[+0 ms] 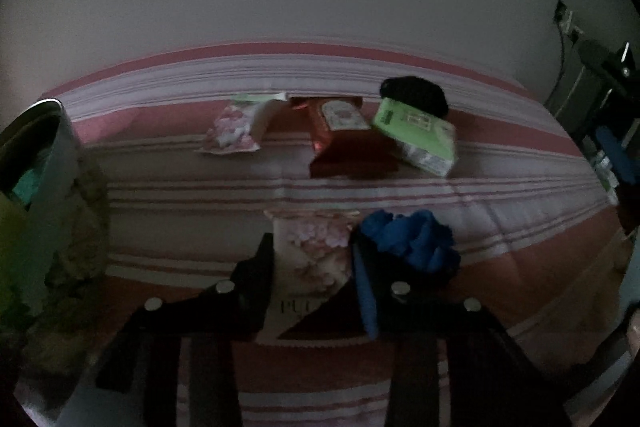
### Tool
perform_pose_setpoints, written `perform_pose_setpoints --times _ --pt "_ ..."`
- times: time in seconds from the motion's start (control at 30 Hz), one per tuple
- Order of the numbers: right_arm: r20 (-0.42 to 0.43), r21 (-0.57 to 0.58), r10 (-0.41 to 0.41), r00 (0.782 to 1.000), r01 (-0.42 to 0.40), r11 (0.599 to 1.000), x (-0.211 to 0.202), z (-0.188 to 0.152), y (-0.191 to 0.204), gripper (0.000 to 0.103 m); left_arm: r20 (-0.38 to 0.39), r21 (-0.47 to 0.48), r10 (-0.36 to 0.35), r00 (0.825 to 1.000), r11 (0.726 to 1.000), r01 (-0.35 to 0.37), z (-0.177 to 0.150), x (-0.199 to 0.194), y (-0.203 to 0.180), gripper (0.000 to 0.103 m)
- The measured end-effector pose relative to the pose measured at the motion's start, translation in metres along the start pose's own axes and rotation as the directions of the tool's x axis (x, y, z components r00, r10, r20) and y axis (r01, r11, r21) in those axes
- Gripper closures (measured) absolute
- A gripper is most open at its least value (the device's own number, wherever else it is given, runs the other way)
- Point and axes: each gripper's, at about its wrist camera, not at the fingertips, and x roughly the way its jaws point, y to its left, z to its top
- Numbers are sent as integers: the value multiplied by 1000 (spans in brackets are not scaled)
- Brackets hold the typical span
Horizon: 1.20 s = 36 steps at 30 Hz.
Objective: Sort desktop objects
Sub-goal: 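Grasp the pink floral packet with the left tool while the right tool grasps the blue cloth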
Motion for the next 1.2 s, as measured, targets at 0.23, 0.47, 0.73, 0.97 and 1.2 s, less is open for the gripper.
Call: perform_pose_setpoints --times 0.23,0.47,0.73,0.97,1.2 --pt "-33 13 -3 999 4 1000 8 -2 -3 6 64 -76 -75 995 994 80 -7 -23 19 68" --pt "-159 -27 126 979 -132 991 23 -11 11 6 160 -36 -39 986 998 45 -12 -51 28 68" --pt "-324 -223 240 915 -320 921 27 -36 58 11 206 -12 8 978 1000 -5 -10 -62 36 68" --pt "-508 -274 262 821 -442 854 28 -58 71 16 233 -23 67 970 998 -64 -15 -71 49 68" --pt "-589 -311 189 786 -436 845 37 -68 78 29 233 -35 79 969 997 -73 -16 -67 52 68"
